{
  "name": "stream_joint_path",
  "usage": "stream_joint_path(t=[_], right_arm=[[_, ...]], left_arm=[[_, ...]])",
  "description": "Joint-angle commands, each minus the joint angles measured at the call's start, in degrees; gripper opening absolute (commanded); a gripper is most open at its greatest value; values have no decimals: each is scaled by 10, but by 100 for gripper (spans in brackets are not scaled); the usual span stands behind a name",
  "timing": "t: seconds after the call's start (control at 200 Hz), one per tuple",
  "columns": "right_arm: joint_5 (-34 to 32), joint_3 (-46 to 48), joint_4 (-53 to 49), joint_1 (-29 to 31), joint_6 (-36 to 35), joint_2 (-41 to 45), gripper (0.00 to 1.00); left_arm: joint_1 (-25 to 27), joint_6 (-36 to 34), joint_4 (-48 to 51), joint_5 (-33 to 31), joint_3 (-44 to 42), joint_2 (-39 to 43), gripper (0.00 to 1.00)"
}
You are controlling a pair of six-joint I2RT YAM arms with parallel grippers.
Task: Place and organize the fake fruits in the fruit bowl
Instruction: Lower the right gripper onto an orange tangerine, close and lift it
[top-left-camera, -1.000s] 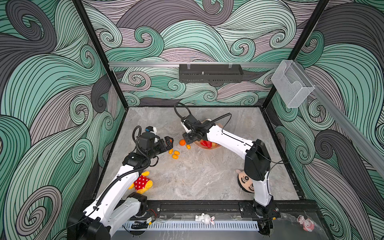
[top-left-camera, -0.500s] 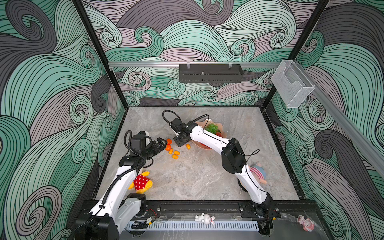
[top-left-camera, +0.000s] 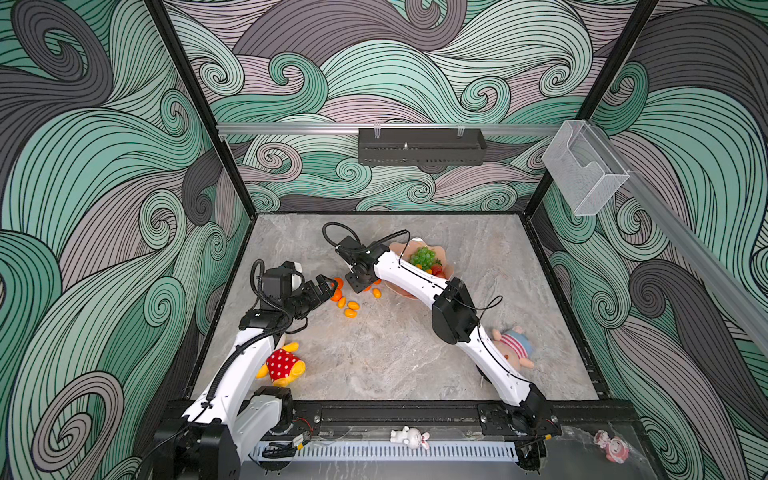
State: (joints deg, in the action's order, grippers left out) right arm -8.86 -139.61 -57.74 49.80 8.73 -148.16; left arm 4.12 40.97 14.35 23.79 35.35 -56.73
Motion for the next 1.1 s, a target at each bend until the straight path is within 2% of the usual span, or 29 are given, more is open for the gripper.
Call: stream_joint_path(t=[0.0,0.475,0.8,1.091], right_arm=[[-16,-8,-22,-7,-4,-6,50],[11,-5,-28,-10,-6,-17,48],[18,-8,-29,-11,-6,-23,51],[19,-7,-30,-10,-4,-24,46]], left_arm=[[-7,-1,-2,22,15,-9,99],[-7,-10,13,33,28,-19,98],[-7,-11,14,34,28,-20,99],[-7,-12,16,34,29,-20,99]])
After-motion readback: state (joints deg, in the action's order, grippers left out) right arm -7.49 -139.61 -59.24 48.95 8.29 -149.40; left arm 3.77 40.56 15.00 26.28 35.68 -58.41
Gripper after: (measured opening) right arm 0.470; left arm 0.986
